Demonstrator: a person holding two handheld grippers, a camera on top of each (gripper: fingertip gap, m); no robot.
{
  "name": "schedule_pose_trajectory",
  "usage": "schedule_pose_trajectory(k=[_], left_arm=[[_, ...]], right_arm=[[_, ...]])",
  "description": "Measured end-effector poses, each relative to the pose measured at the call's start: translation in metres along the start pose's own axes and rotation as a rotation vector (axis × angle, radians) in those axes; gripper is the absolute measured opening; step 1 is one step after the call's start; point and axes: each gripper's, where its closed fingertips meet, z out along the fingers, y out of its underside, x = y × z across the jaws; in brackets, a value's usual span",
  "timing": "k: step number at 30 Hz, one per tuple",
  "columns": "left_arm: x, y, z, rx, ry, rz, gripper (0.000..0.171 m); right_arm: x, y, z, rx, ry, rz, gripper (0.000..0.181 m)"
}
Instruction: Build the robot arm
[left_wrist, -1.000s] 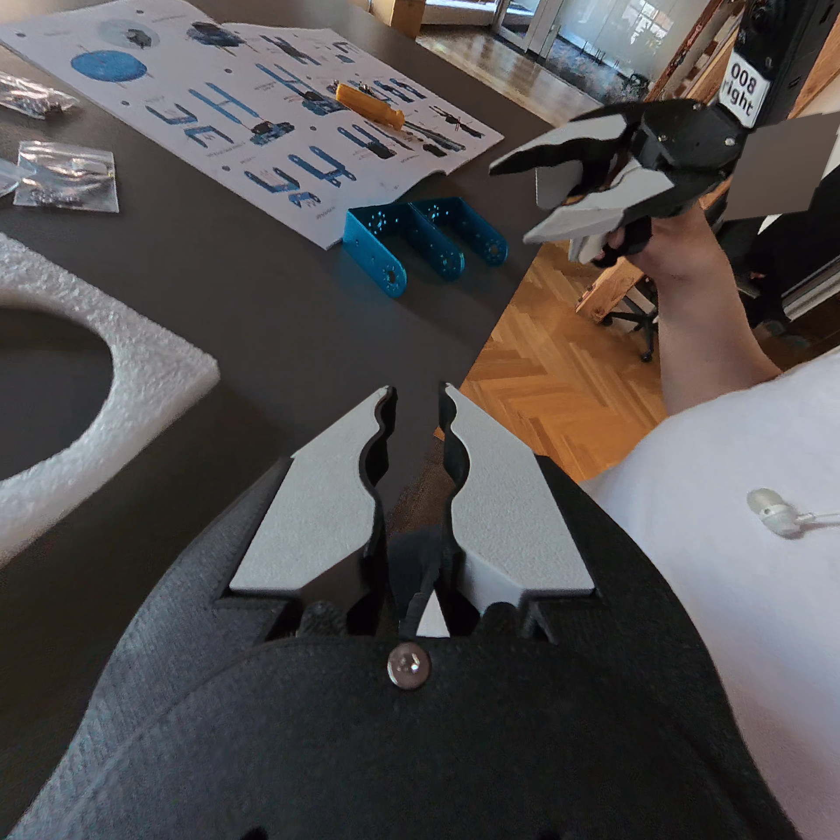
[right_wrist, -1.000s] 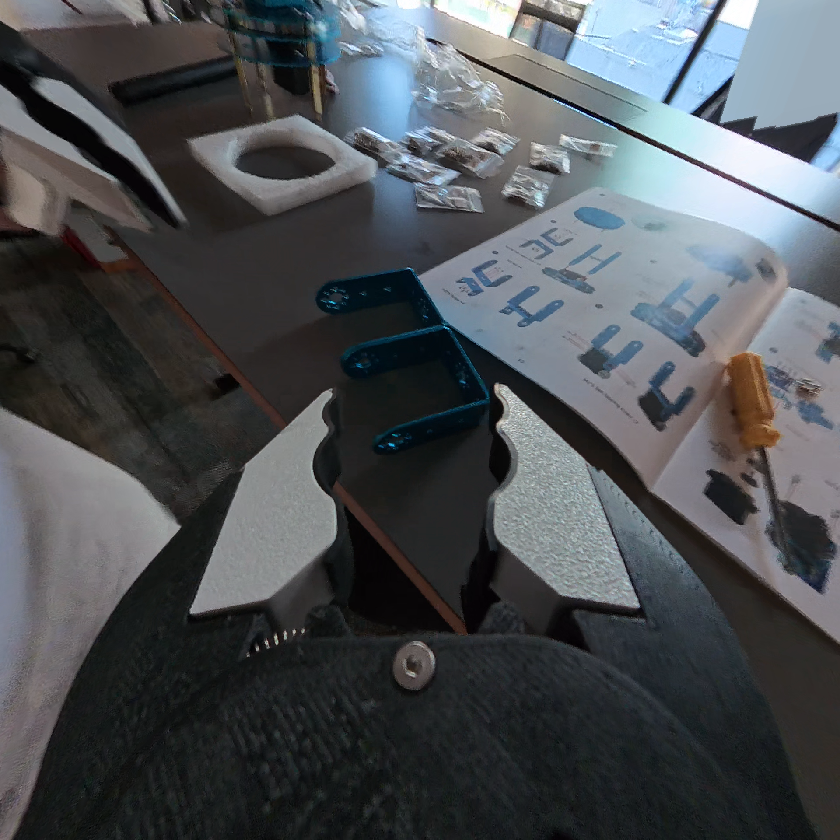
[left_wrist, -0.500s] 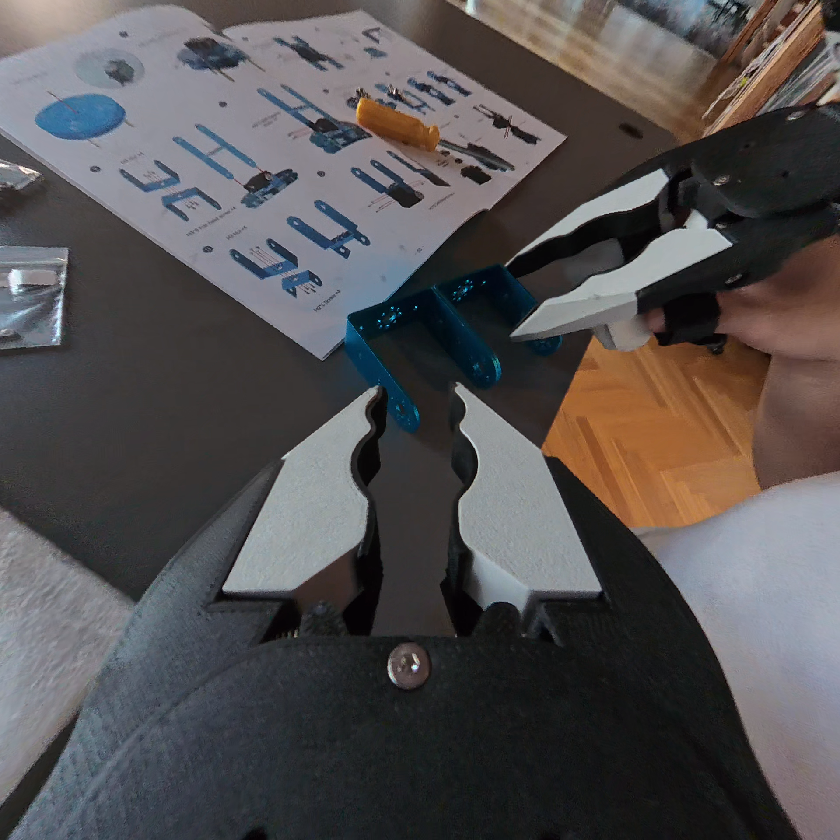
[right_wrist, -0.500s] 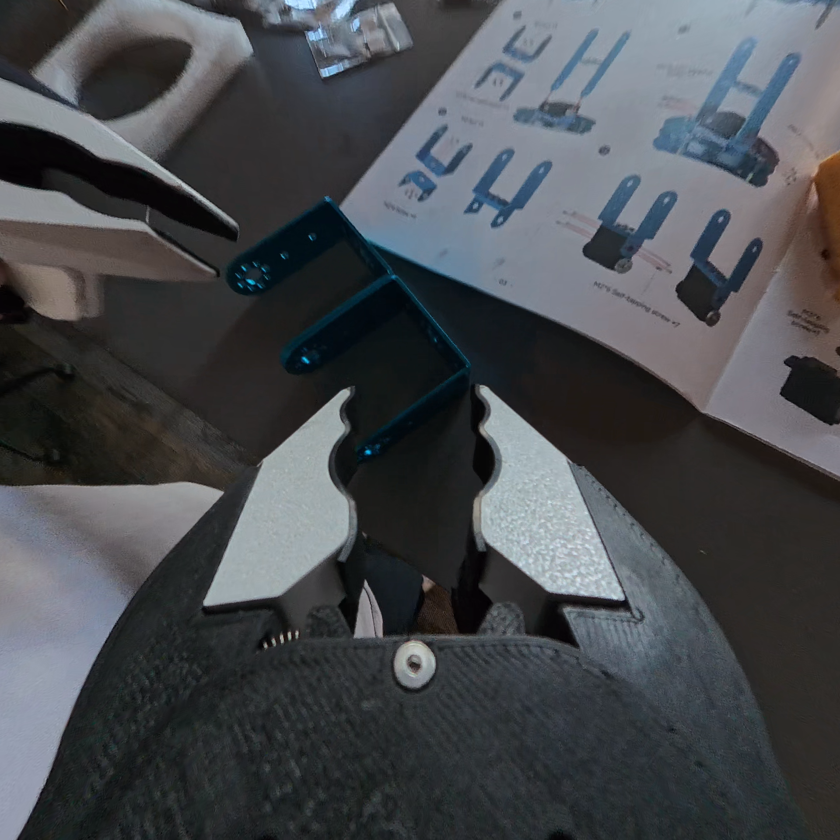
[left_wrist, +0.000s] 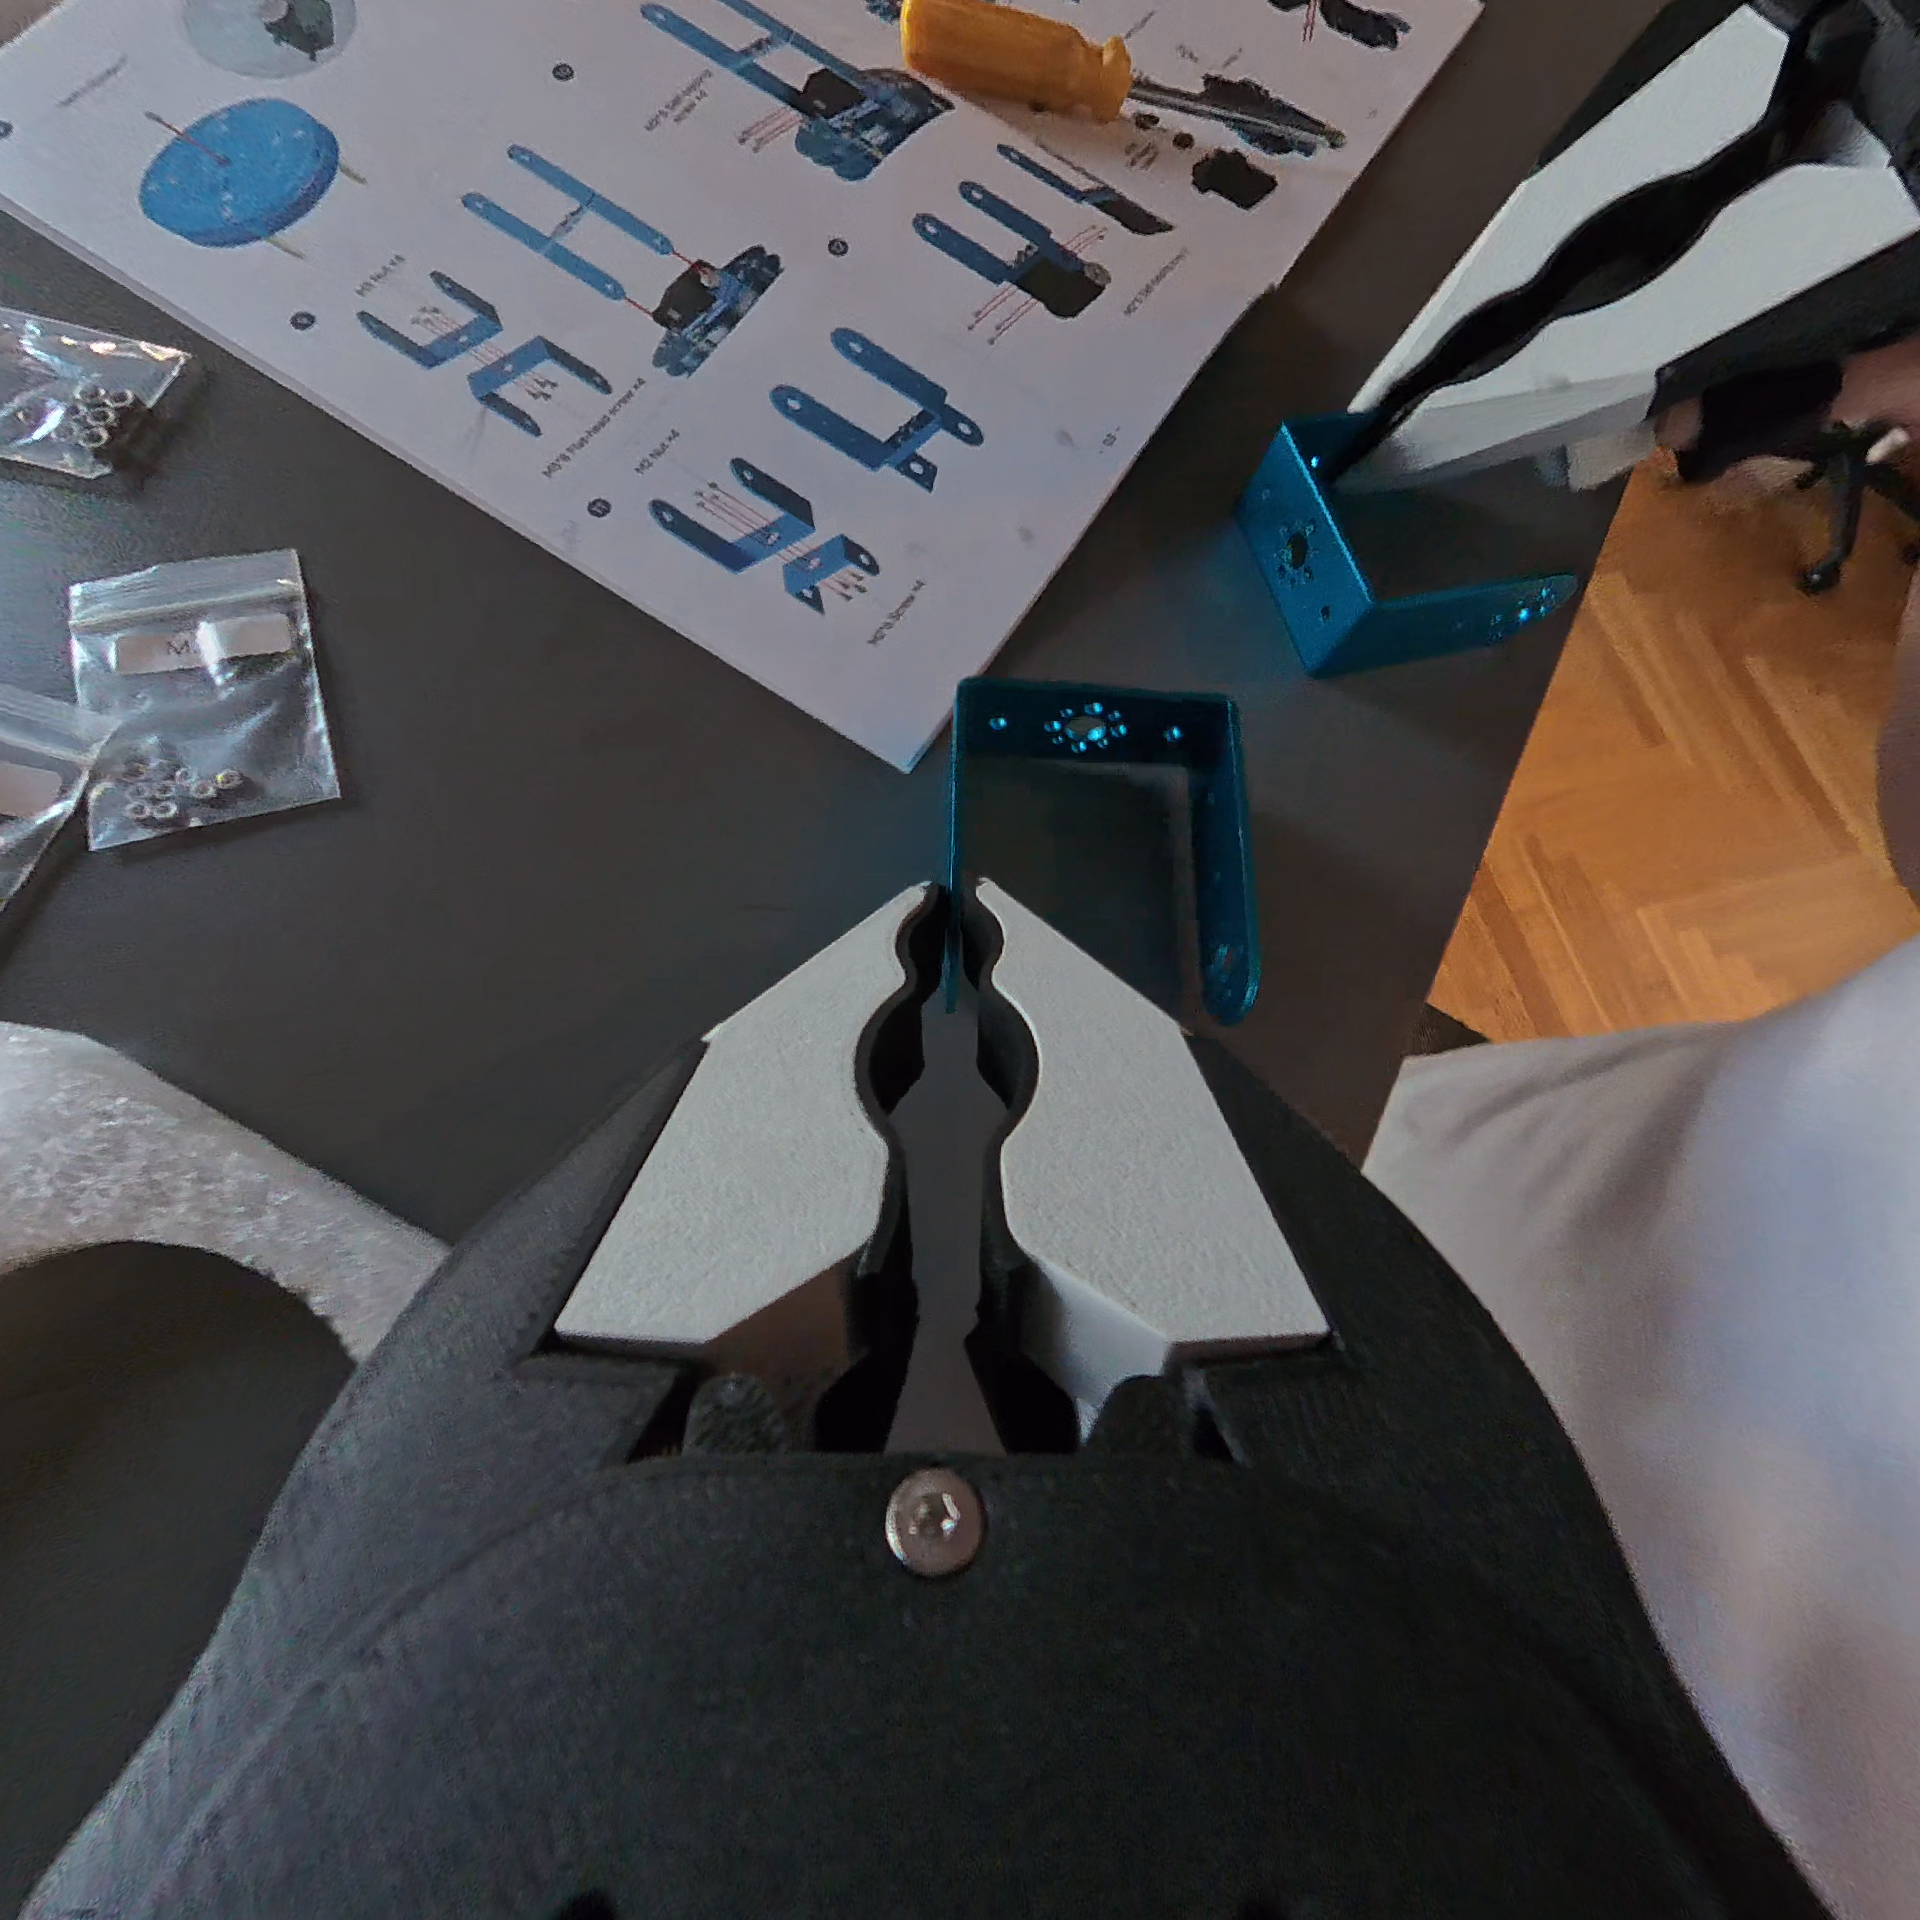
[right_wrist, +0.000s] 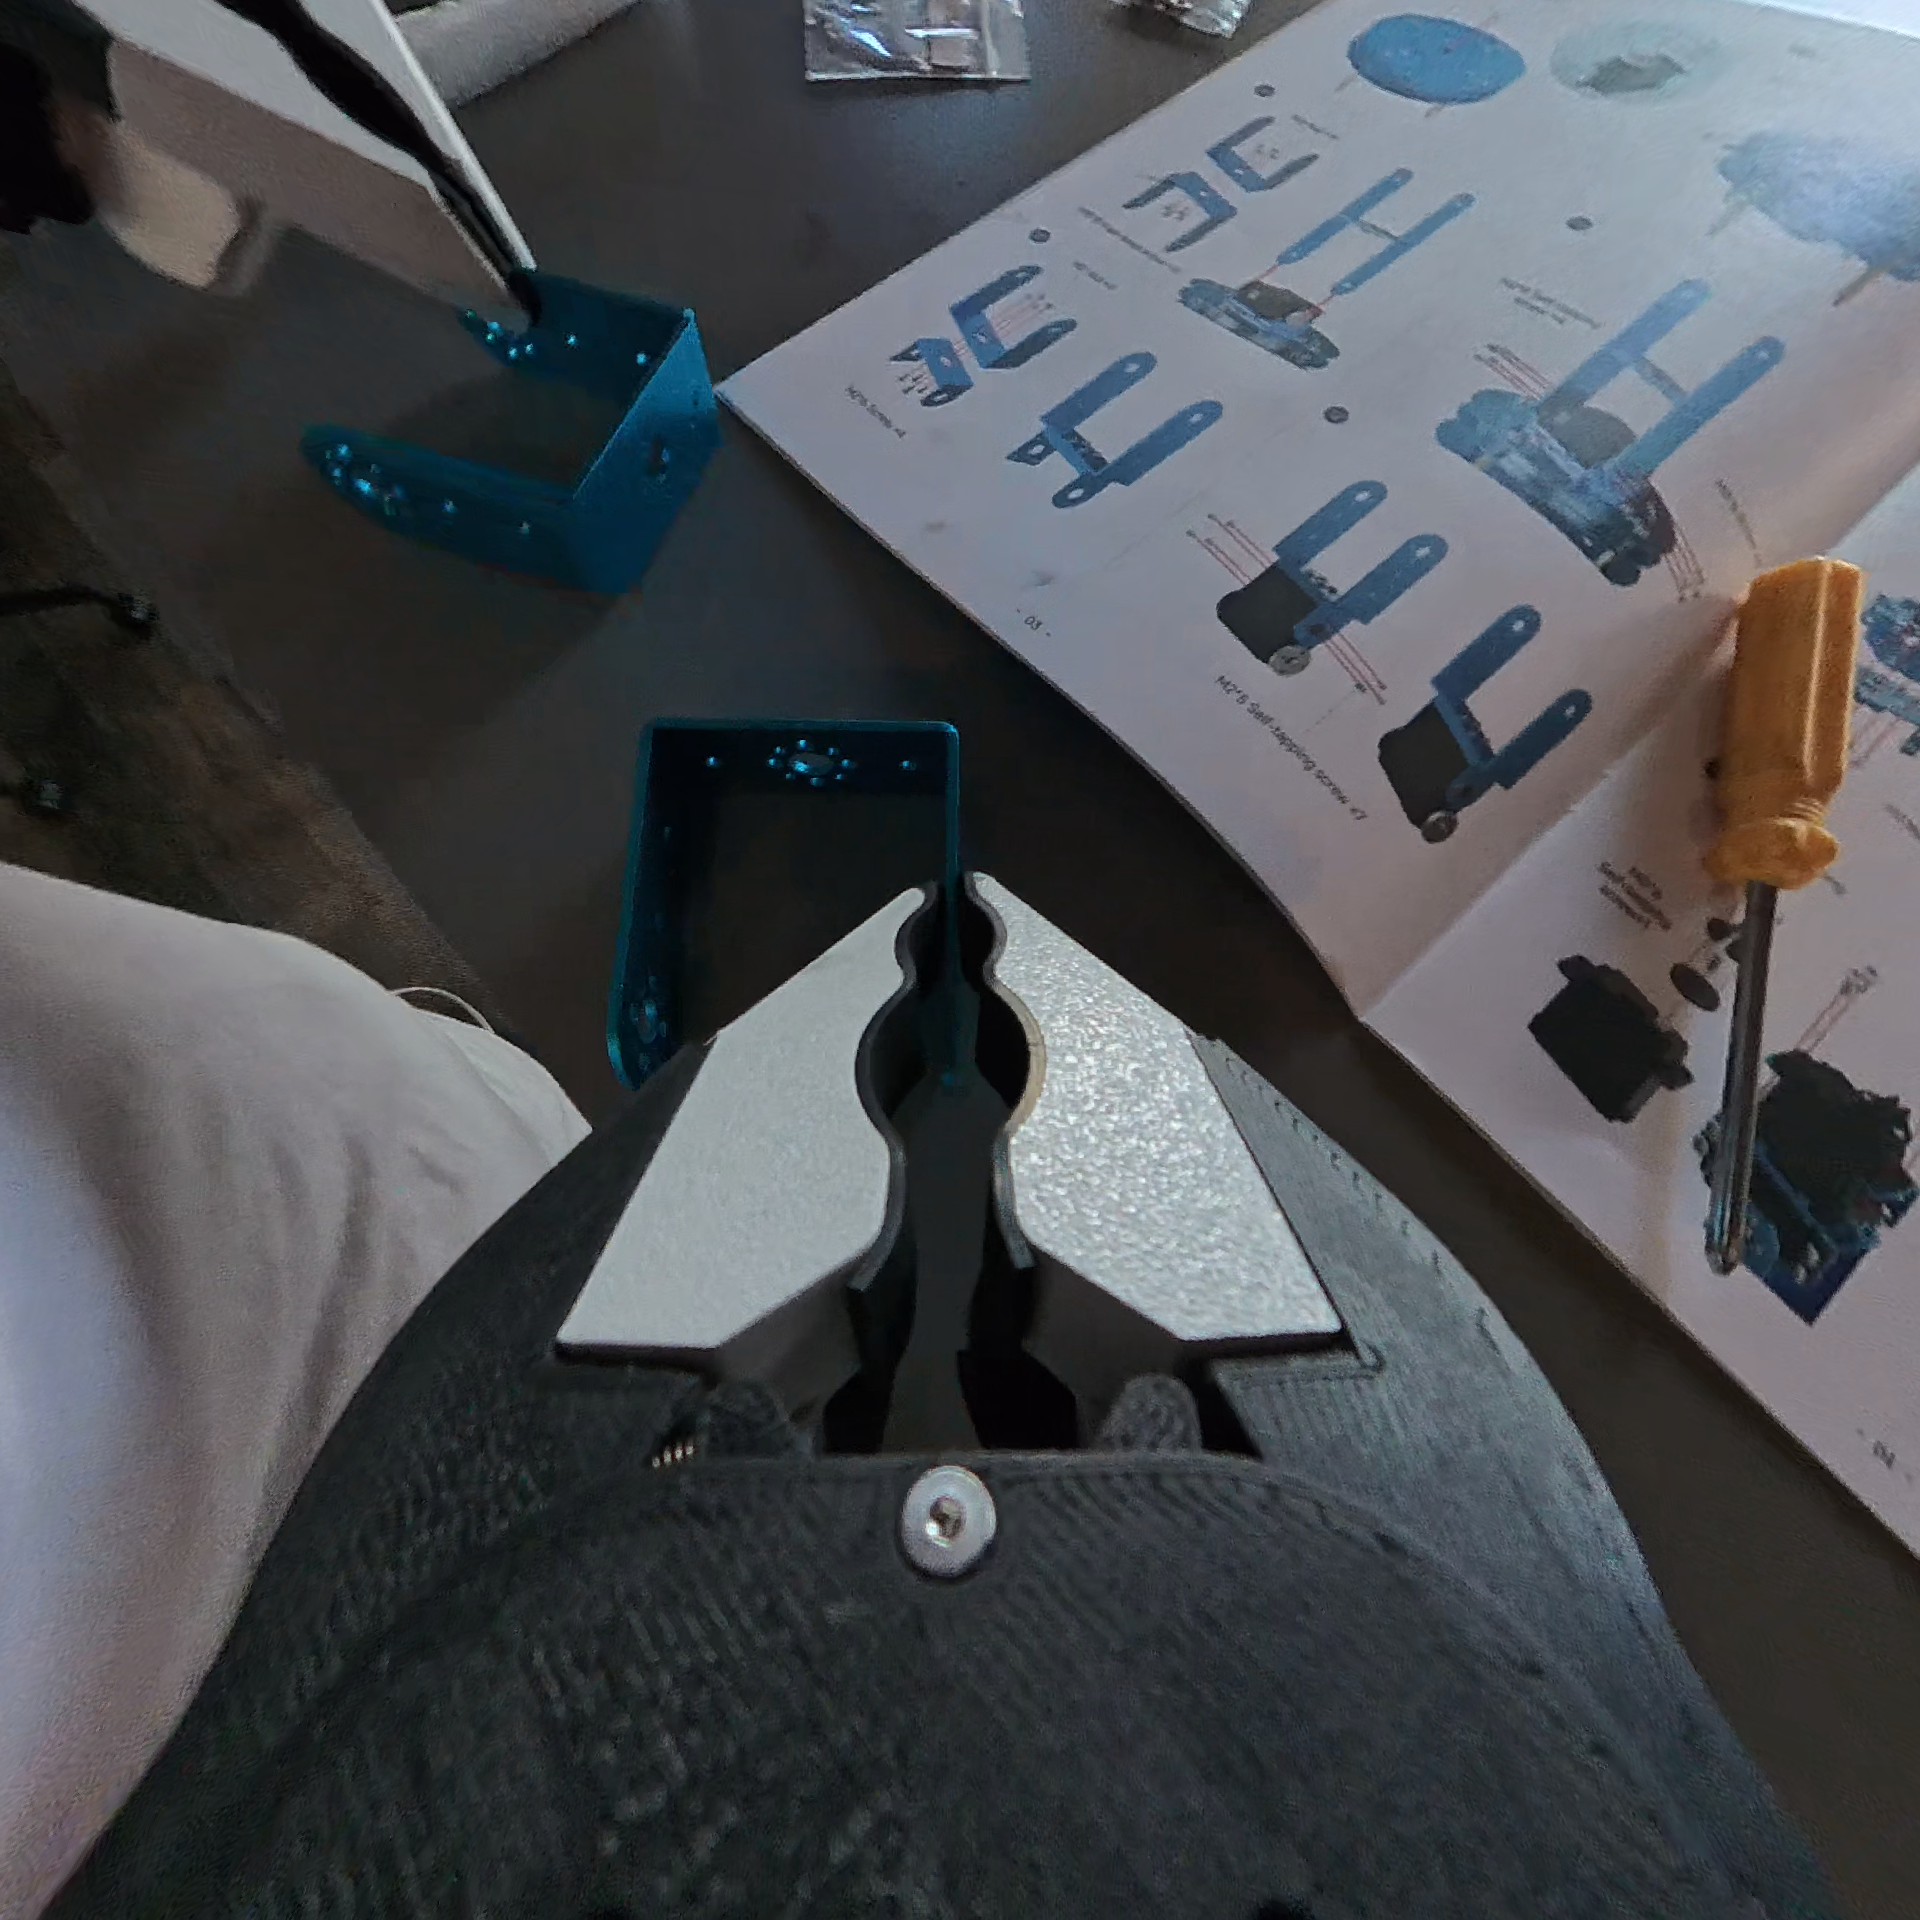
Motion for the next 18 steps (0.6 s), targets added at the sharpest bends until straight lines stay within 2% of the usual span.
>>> schedule_pose_trajectory(k=[7,14,18], left_arm=[[-0.007,-0.008,-0.004,0.008,0.017,0.060,0.000],[0.011,-0.022,0.000,0.057,0.131,-0.021,0.000],[0.023,-0.042,0.005,0.100,0.205,-0.062,0.000]], right_arm=[[0.010,0.004,-0.014,0.076,-0.054,-0.021,0.001],[0.028,0.011,-0.036,0.166,-0.063,0.035,0.000],[0.043,0.018,-0.050,0.193,-0.073,0.052,0.000]])
